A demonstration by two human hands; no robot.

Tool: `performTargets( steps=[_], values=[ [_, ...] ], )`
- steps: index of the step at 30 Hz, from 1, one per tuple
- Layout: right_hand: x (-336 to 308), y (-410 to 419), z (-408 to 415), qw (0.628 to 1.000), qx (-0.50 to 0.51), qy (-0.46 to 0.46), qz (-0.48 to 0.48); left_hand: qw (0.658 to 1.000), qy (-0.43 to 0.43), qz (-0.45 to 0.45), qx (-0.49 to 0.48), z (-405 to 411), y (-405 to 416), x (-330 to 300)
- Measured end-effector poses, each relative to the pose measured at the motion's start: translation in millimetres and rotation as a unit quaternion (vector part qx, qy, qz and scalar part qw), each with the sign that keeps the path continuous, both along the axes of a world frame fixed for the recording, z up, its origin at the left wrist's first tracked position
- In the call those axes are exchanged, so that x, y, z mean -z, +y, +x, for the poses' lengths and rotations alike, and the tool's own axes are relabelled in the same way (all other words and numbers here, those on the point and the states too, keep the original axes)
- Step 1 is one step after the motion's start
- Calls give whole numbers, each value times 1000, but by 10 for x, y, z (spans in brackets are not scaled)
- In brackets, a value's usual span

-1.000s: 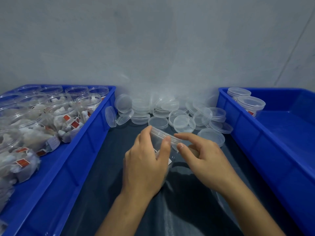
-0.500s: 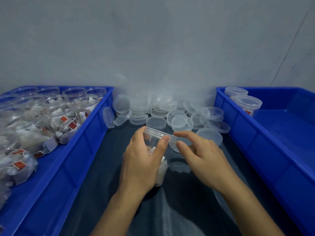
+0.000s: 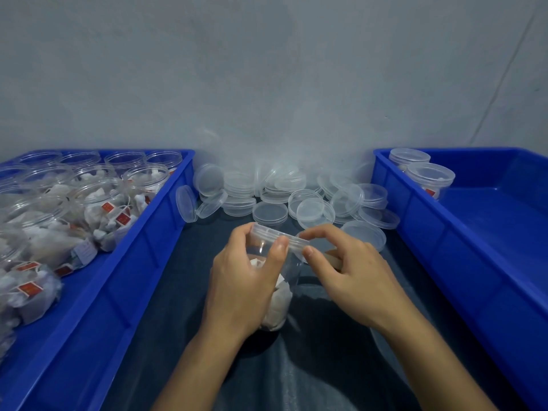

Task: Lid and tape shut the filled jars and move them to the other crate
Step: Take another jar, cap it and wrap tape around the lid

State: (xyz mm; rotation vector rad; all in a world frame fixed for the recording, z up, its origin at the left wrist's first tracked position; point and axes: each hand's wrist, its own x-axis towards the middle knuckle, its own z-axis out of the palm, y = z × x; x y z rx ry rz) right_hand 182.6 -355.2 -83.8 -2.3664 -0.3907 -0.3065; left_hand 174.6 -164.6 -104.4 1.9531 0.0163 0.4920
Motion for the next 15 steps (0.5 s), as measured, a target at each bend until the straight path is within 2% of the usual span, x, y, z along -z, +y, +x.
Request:
performTargets(
  steps=[4, 8, 10, 15],
  values=[
    [0, 23, -21, 1000, -6, -15, 16, 998, -16, 62, -15, -33, -26, 10],
    [6, 60, -35, 999, -2, -31, 12, 983, -57, 149, -95, -77, -96, -25],
    [3, 84, -47, 999, 1, -39, 8, 976, -71, 163, -126, -97, -113, -37],
    [4, 112, -72, 999, 7, -38, -8, 974, -45, 190, -110, -111, -144, -7]
  ],
)
